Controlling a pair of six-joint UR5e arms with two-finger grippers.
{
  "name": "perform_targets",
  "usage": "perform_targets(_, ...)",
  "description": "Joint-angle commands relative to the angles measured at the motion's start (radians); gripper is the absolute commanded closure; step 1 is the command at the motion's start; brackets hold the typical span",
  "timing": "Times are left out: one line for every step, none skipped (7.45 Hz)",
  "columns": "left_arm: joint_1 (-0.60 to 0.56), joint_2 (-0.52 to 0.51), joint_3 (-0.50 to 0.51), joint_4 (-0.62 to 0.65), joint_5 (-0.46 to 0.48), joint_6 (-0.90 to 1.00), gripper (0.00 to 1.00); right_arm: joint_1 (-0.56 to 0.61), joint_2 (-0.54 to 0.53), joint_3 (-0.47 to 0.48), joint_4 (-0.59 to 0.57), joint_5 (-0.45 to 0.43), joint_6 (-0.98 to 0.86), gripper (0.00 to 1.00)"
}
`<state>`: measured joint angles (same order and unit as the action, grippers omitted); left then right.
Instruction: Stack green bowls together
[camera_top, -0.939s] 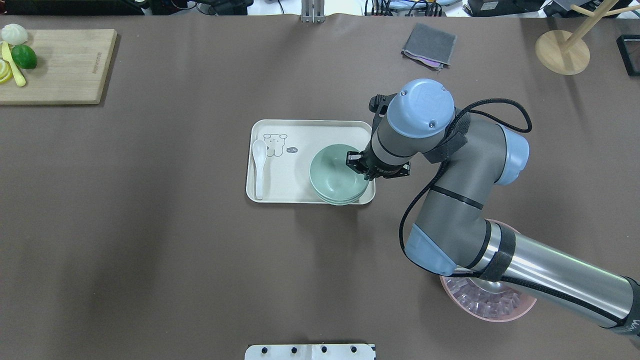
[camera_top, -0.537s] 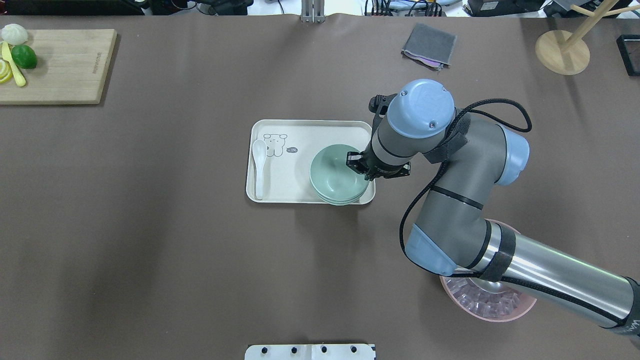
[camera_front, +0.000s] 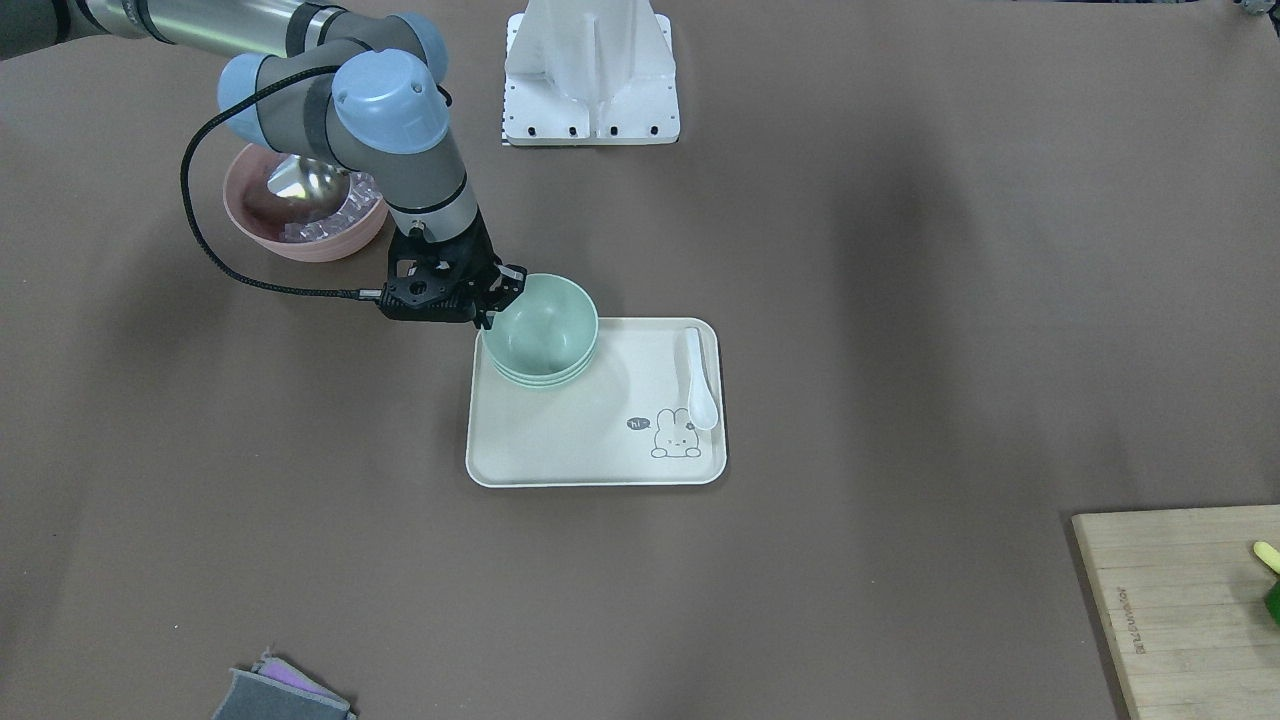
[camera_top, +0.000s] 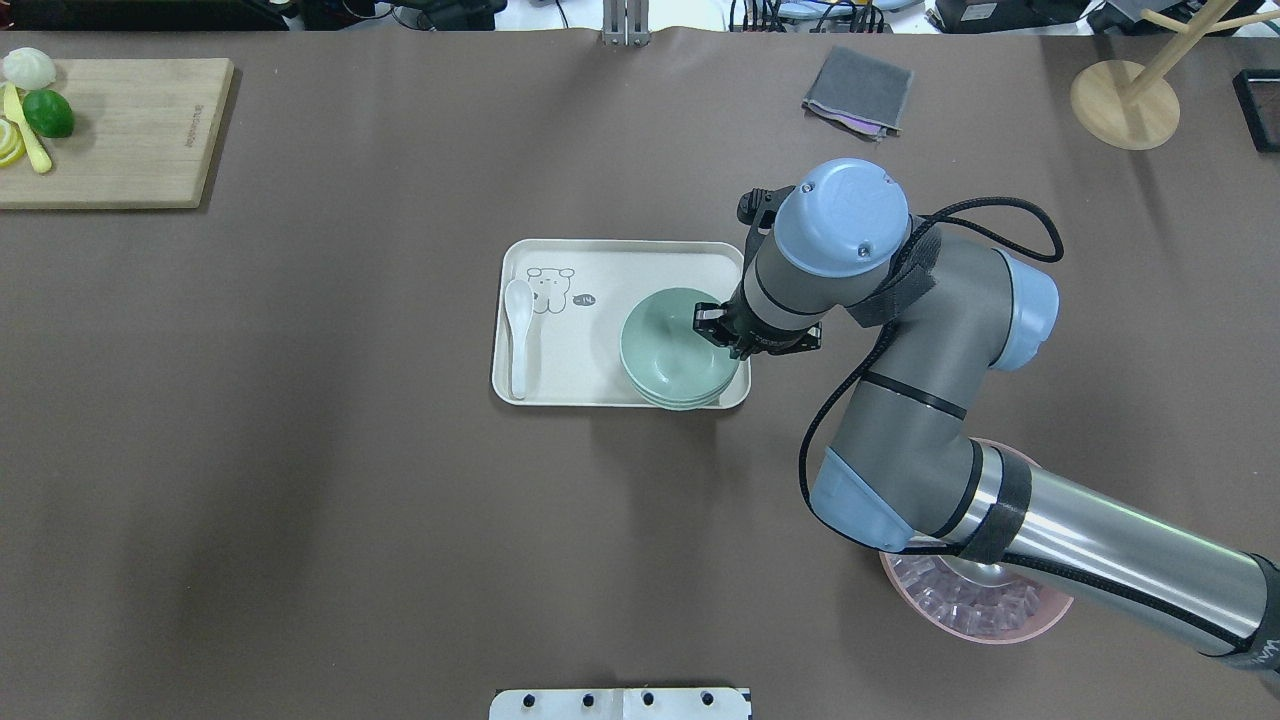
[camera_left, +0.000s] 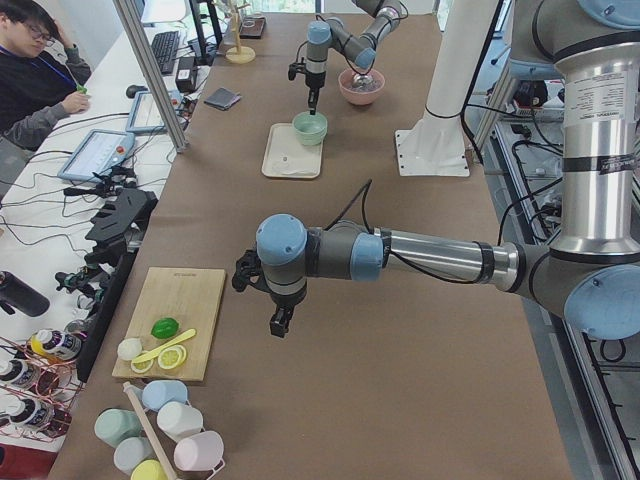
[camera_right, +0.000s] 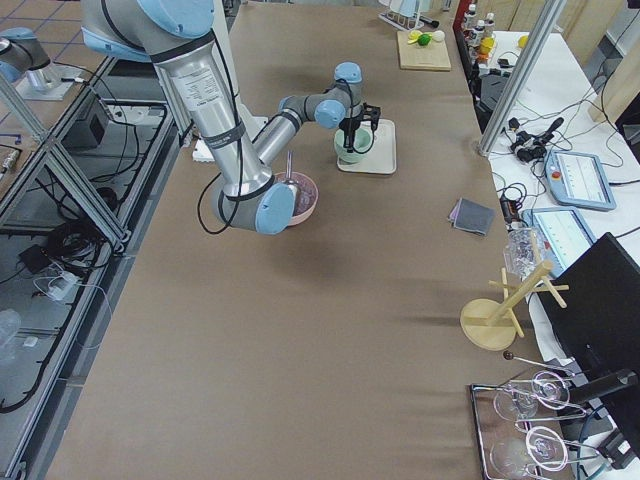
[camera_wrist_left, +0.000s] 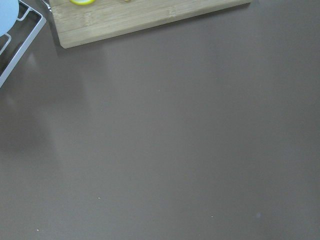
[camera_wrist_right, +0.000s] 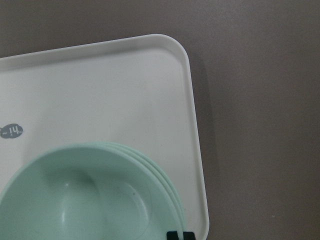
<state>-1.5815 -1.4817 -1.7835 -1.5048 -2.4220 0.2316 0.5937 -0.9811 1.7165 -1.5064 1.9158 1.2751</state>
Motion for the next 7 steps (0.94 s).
perform_targets(0.002,-0.002,-0.001,0.000,0.000,0.000,0.02,0.000,-0.001,0.005,0.000,-0.042,-0.042,0.01)
perform_targets(0.000,-0.002,-0.001,0.000,0.000,0.000,0.02,0.000,-0.001,0.005,0.000,-0.049,-0.042,0.00)
perform_targets(0.000,0.000,-0.002,0.000,0.001,0.000,0.02,0.002,-0.001,0.008,0.000,-0.049,-0.042,0.00)
perform_targets(0.000,0.000,0.001,0.000,0.000,0.000,0.02,0.005,-0.001,0.009,-0.002,-0.049,-0.042,0.00)
perform_targets(0.000,0.000,0.002,0.000,0.001,-0.002,0.02,0.020,-0.001,0.009,0.000,-0.046,-0.043,0.00)
perform_targets(0.000,0.000,0.003,0.002,0.001,-0.005,0.02,0.049,-0.005,0.009,0.000,-0.037,-0.045,0.00)
perform_targets(0.002,0.000,0.004,0.002,0.001,-0.008,0.02,0.099,-0.008,0.008,-0.009,-0.018,-0.086,0.00)
